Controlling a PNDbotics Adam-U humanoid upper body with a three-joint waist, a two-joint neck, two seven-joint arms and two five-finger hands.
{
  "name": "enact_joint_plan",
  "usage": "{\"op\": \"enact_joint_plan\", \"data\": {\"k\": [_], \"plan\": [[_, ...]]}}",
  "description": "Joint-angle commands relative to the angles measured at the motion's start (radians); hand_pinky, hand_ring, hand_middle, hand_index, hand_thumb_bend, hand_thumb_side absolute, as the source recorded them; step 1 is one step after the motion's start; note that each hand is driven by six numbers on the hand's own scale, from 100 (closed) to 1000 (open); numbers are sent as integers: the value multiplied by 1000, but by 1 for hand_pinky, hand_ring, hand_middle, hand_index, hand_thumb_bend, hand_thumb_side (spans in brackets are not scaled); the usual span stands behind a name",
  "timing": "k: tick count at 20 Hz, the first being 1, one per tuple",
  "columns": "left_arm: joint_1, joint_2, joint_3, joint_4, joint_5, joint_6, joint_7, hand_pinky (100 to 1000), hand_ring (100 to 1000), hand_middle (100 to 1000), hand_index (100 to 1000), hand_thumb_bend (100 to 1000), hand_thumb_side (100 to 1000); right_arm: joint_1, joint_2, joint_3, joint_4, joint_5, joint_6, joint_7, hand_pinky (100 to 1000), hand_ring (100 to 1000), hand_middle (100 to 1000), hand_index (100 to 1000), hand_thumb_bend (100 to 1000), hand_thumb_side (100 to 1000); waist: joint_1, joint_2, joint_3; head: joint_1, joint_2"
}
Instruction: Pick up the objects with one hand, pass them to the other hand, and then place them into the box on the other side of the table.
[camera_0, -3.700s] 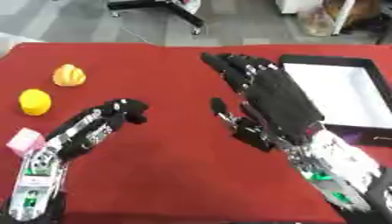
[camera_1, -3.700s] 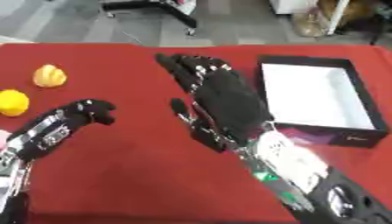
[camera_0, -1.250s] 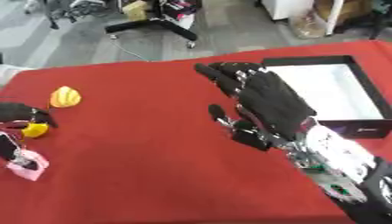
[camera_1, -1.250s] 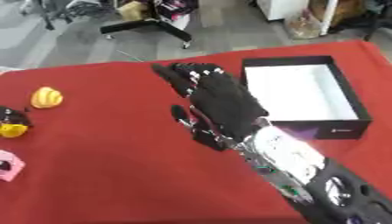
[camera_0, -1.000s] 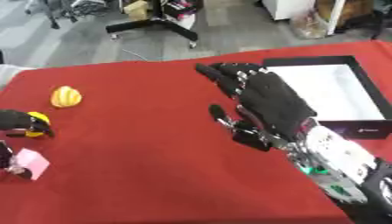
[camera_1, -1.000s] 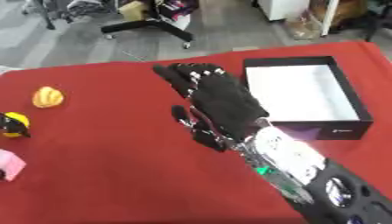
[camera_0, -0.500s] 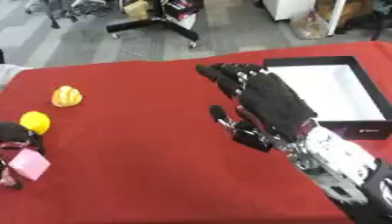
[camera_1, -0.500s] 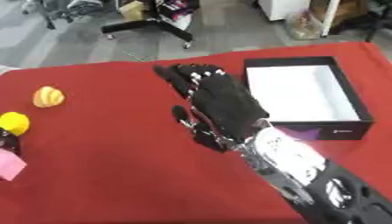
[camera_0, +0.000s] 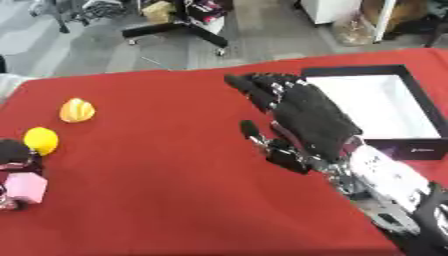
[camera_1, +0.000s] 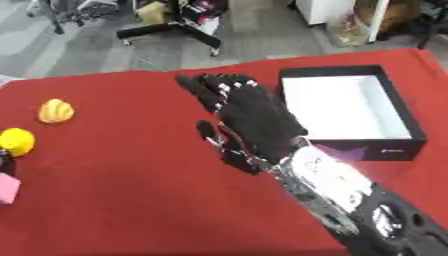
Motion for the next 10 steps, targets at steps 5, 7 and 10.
{"op": "enact_joint_plan", "data": {"k": [5,7,10], "plan": [[5,10,51,-208,228,0,34,734,491,427,521,100,255,-13,-4,-8,-9,7,2,-1,643,731,791,976,146,100,-4,-15,4,8,-3],[13,-19,59,-293,399,0,-44,730,488,423,510,100,247,-14,-2,-8,-9,9,2,-1,644,729,791,976,150,100,-6,-15,4,10,-3],[26,-75,82,-411,736,0,-270,718,486,421,501,100,245,-15,0,-9,-9,12,1,-1,646,728,791,976,159,100,-10,-13,4,13,-3]]}}
